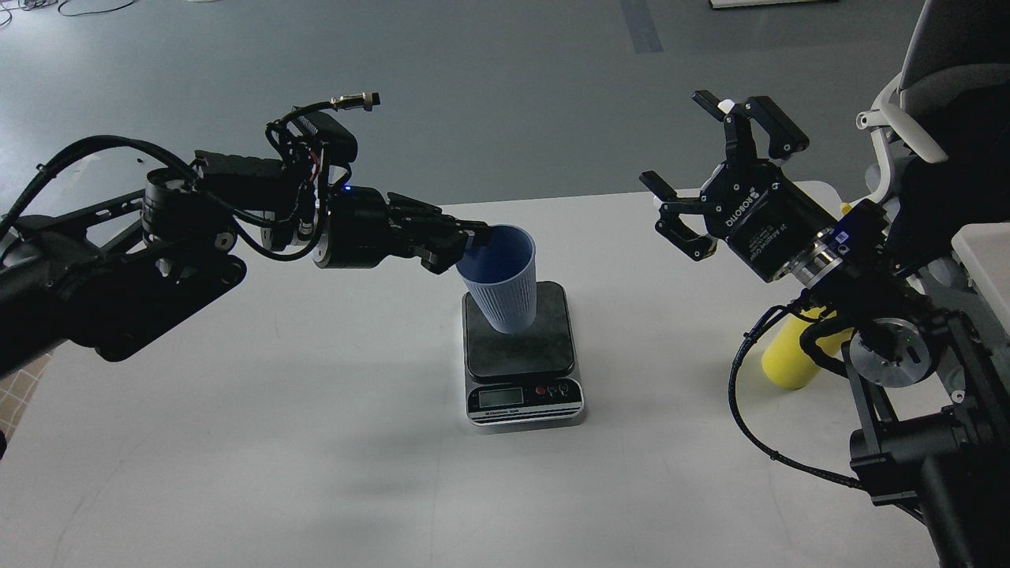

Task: Pour seasoning into cup on scale with both arms
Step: 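Lift the blue cup with the left gripper over the scale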

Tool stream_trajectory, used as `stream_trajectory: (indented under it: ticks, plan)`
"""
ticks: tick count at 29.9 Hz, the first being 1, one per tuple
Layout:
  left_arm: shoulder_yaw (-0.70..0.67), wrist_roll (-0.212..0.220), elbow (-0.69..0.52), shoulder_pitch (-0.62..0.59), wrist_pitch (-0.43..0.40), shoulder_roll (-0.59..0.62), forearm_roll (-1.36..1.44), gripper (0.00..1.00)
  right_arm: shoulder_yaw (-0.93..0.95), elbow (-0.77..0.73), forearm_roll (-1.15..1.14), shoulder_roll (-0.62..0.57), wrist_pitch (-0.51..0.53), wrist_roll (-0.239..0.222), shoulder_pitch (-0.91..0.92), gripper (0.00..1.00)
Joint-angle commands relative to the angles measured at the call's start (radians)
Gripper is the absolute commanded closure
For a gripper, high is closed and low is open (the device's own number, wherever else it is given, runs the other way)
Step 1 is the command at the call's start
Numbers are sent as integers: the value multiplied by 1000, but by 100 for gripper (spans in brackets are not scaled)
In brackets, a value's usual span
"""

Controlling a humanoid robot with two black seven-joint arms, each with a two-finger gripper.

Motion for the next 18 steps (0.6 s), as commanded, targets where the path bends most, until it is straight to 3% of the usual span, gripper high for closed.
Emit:
stream_trajectory:
  ticks: [1, 7, 10, 18]
  plan:
    - [2, 0, 31, 2, 4, -45, 1, 100, 5, 1, 0, 0, 0, -1, -1, 0]
    - [2, 0, 183, 12, 15, -142, 7, 100, 6, 5, 0, 0, 0, 0, -1, 0]
    - [14, 0, 250, 15, 67, -167, 9, 100, 6, 7, 0, 0, 0, 0, 1, 0]
    - [56, 0, 252, 16, 89, -170, 6, 99, 6, 5, -2, 0, 0, 0, 1, 0]
